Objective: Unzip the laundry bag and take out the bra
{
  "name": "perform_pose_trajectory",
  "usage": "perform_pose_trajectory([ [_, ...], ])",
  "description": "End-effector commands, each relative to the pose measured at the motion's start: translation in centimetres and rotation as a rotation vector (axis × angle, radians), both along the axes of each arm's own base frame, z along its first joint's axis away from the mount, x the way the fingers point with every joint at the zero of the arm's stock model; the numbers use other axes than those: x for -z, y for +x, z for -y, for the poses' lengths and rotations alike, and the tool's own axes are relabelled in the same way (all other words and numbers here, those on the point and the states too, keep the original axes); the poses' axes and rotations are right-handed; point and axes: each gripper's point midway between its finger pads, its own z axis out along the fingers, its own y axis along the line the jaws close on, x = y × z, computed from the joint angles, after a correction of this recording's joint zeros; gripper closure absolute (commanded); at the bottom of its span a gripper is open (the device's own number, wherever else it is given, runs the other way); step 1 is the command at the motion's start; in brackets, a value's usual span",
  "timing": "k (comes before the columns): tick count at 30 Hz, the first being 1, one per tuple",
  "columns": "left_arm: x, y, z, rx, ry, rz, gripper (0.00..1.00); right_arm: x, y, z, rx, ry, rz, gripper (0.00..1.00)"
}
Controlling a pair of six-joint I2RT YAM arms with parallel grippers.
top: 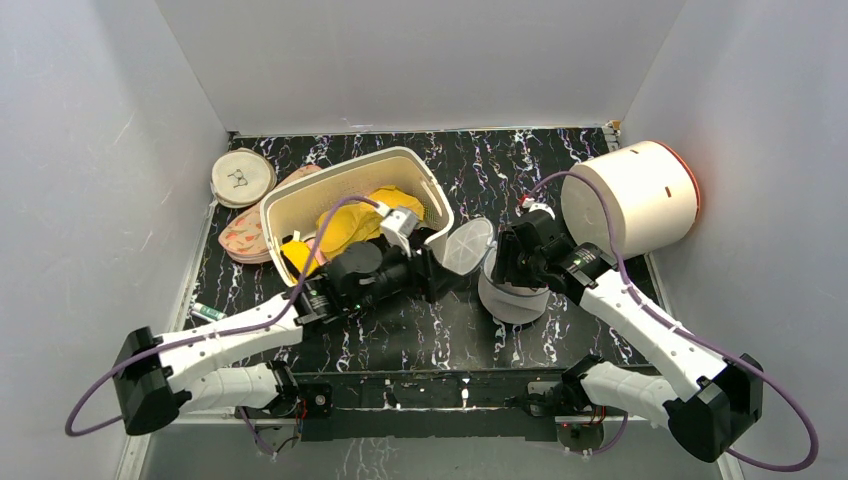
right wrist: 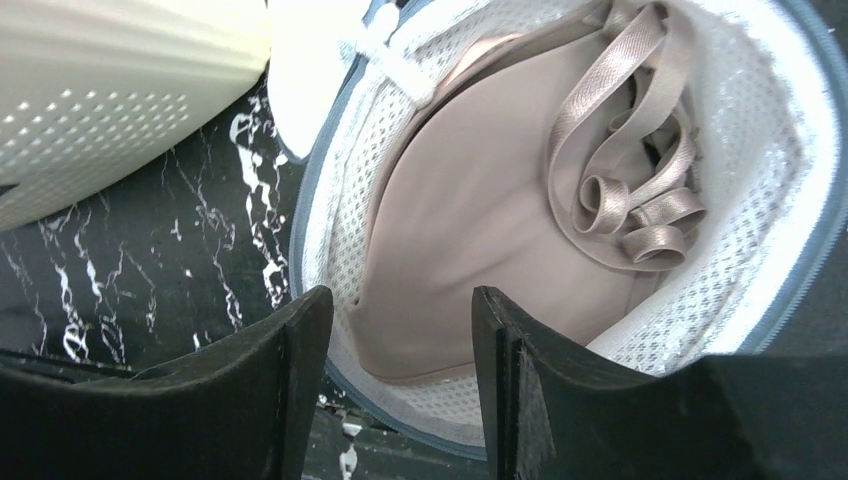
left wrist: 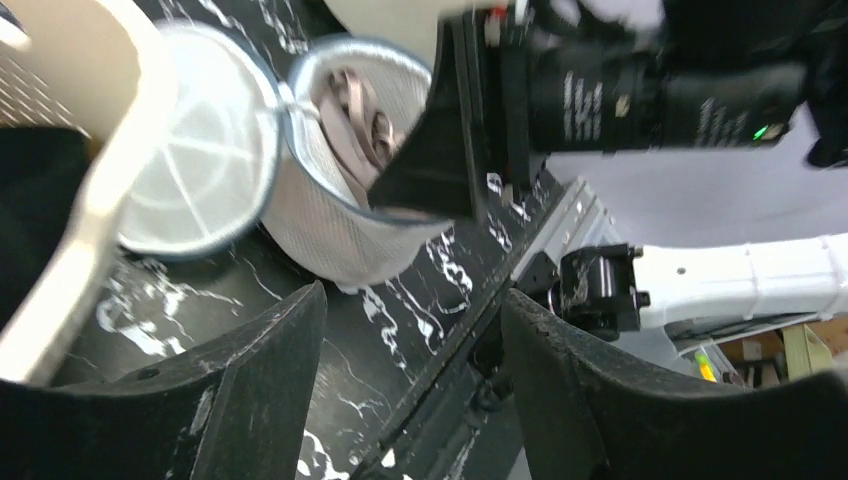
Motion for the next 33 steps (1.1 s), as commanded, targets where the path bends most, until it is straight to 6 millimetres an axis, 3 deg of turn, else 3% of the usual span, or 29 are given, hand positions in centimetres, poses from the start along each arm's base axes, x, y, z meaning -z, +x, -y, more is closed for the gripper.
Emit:
perform_pose_trajectory([
  [1, 1.2, -0.2, 2.0, -0.043, -0.026, -0.068, 0.39, -2.9, 3.0, 0.5, 0.100, 0.002, 0.139, 0.49],
  [3, 2.2, 0.0, 2.3, -0.076, -0.021, -0.091, 0.48, -3.2, 3.5, 1.1, 0.141, -0.022, 0.155, 0.53],
  [5, 2.9, 0.0, 2.6, -0.090, -0.040, -0.102, 0.50, -3.5, 4.0, 1.5, 0.164, -0.036, 0.170, 0.55],
  [11, 5.2, 0.7, 3.9, -0.119, -0.022, -0.169, 0.39, -3.7, 4.6, 0.1, 0.099, -0.008, 0.187, 0.54],
  [18, 7.6, 1.9, 5.9, -0.144, 0.037, -0.210, 0.39, -1.7, 4.7, -0.5, 0.062, -0.014, 0.150, 0.51],
  [22, 8.0, 1.9, 7.1, -0.119, 0.028, -0.223, 0.41, -0.5, 4.0, -0.5, 0.052, -0.022, 0.107, 0.57],
  [26, 8.5, 1.9, 7.6, -0.108, 0.027, -0.235, 0.34, 0.0, 2.9, -0.5, 0.047, 0.003, 0.090, 0.67],
  [33, 9.5, 2.5, 9.0, -0.105, 0.044, -0.247, 0.30, 0.6, 1.9, 0.4, 0.061, -0.002, 0.082, 0.63],
])
